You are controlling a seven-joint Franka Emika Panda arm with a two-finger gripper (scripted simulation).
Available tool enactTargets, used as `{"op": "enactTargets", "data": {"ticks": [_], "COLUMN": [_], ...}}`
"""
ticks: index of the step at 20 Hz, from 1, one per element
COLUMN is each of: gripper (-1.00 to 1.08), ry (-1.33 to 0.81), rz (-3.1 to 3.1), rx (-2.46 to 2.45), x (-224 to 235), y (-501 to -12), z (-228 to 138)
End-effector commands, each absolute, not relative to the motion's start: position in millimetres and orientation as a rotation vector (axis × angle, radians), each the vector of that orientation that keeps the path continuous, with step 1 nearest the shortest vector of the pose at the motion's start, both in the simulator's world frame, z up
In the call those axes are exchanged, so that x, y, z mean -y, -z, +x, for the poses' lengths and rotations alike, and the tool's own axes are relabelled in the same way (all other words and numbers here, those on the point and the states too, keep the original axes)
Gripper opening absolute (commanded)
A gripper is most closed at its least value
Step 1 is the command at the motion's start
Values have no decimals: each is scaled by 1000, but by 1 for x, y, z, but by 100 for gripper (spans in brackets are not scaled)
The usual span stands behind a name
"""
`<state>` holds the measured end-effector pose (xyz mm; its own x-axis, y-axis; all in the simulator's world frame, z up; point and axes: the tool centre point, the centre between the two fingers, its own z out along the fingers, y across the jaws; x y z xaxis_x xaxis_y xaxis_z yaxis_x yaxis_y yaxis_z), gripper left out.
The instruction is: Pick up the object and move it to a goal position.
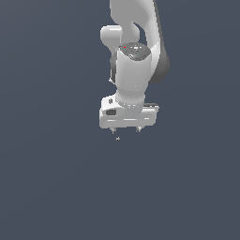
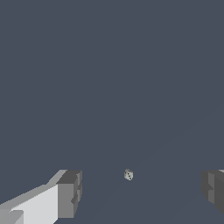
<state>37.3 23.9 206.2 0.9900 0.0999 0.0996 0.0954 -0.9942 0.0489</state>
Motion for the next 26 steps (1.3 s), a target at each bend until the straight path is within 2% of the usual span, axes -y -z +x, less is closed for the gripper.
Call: {"op": "enactTargets", "data": {"ticks": [1,9,19,26], "gripper": [100,100,100,100], "ry": [-160,-128,-34,-2], "rz": [3088,3109,3127,3117], "rx": [-156,-53,278,396], "x": [-24,-18,3,11], "y": [-207,-176,-88,-60], "z": [38,27,-17,-36]}}
